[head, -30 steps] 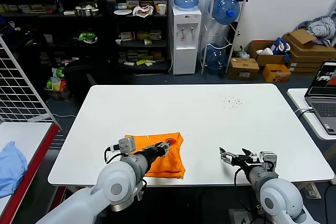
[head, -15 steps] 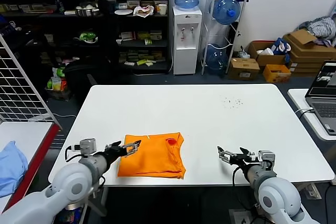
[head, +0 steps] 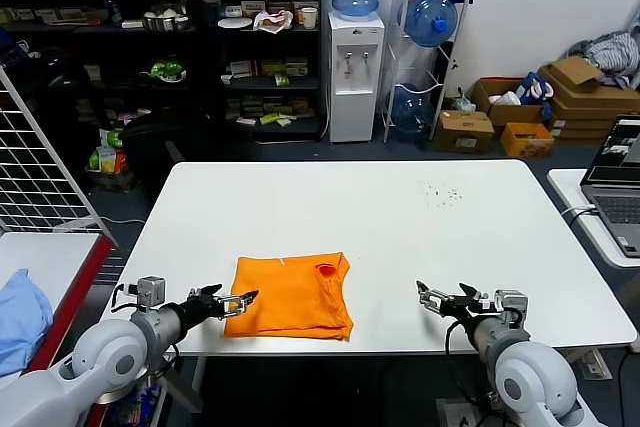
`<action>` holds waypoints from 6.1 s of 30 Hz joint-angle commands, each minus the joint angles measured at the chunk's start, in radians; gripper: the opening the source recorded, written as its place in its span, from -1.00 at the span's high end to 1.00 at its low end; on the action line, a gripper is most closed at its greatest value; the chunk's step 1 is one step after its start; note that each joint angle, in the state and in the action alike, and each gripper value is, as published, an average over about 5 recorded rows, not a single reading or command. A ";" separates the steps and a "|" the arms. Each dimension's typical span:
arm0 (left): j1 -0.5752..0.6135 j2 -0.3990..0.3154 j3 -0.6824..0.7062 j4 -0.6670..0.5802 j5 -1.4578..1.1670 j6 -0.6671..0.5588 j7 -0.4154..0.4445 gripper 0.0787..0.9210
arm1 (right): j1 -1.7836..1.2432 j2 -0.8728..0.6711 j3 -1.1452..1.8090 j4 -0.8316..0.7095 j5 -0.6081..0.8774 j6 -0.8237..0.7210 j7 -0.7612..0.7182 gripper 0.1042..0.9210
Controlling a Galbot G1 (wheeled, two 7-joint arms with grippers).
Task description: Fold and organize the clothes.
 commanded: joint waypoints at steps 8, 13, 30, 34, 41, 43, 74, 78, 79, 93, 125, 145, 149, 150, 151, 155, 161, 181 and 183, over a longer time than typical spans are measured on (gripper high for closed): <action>-0.048 -0.042 0.014 0.126 0.027 0.023 0.094 -1.00 | -0.007 -0.002 0.005 0.000 0.000 0.000 0.002 -1.00; -0.056 -0.061 0.020 0.134 0.026 0.028 0.079 -1.00 | -0.004 0.002 0.001 -0.001 -0.001 -0.001 0.003 -1.00; -0.062 -0.068 0.041 0.120 0.018 0.048 0.066 0.03 | -0.006 0.000 0.003 -0.002 0.000 0.000 0.002 -1.00; -0.061 -0.067 0.035 0.114 0.013 0.048 0.061 0.30 | -0.003 0.001 0.001 -0.003 -0.001 0.001 0.002 -1.00; -0.057 -0.073 0.020 0.094 0.000 0.046 0.040 0.82 | -0.002 0.002 0.001 -0.005 -0.001 0.003 0.002 -1.00; -0.053 -0.079 0.011 0.088 -0.004 0.045 0.024 0.92 | -0.002 0.002 0.001 -0.005 -0.001 0.003 0.002 -1.00; 0.010 0.358 -0.216 -0.025 -0.149 0.127 -0.267 0.97 | 0.082 -0.010 -0.032 -0.103 -0.054 0.102 -0.100 -1.00; -0.002 0.408 -0.225 -0.002 -0.160 0.127 -0.267 0.97 | 0.079 -0.007 -0.032 -0.104 -0.059 0.105 -0.101 -1.00; -0.006 0.425 -0.223 0.000 -0.168 0.127 -0.265 0.97 | 0.079 -0.006 -0.032 -0.105 -0.061 0.105 -0.101 -1.00; -0.057 0.558 -0.215 -0.027 -0.301 0.139 -0.307 0.97 | 0.088 0.011 -0.046 -0.112 -0.078 0.103 -0.100 -1.00; -0.711 -0.730 0.531 0.141 -0.522 0.037 -0.794 0.97 | 0.018 0.083 0.021 -0.060 -0.117 0.047 -0.024 -1.00; -0.690 -0.884 0.534 0.377 -0.371 0.040 -0.724 0.97 | 0.030 0.075 0.011 -0.062 -0.107 0.045 -0.025 -1.00; -0.689 -0.890 0.541 0.373 -0.371 0.039 -0.729 0.97 | 0.025 0.068 0.014 -0.052 -0.105 0.044 -0.024 -1.00; -0.688 -0.891 0.542 0.373 -0.370 0.039 -0.730 0.97 | 0.024 0.067 0.015 -0.050 -0.105 0.044 -0.024 -1.00; -0.687 -0.893 0.543 0.373 -0.369 0.039 -0.730 0.97 | 0.023 0.065 0.016 -0.048 -0.105 0.044 -0.024 -1.00; -0.688 -0.897 0.543 0.378 -0.363 0.038 -0.724 0.97 | 0.014 0.056 0.021 -0.033 -0.104 0.043 -0.024 -1.00; -0.688 -0.900 0.524 0.379 -0.348 0.036 -0.706 0.93 | -0.064 -0.011 0.076 0.043 -0.089 0.040 -0.026 -1.00; -0.101 -0.484 0.035 -0.067 0.467 -0.229 -0.106 -0.38 | -0.190 -0.085 0.284 -0.045 -0.275 0.558 -0.390 -1.00; 0.056 -0.452 -0.114 -0.064 0.658 -0.362 0.045 -0.53 | -0.184 -0.061 0.294 -0.108 -0.307 0.644 -0.417 -1.00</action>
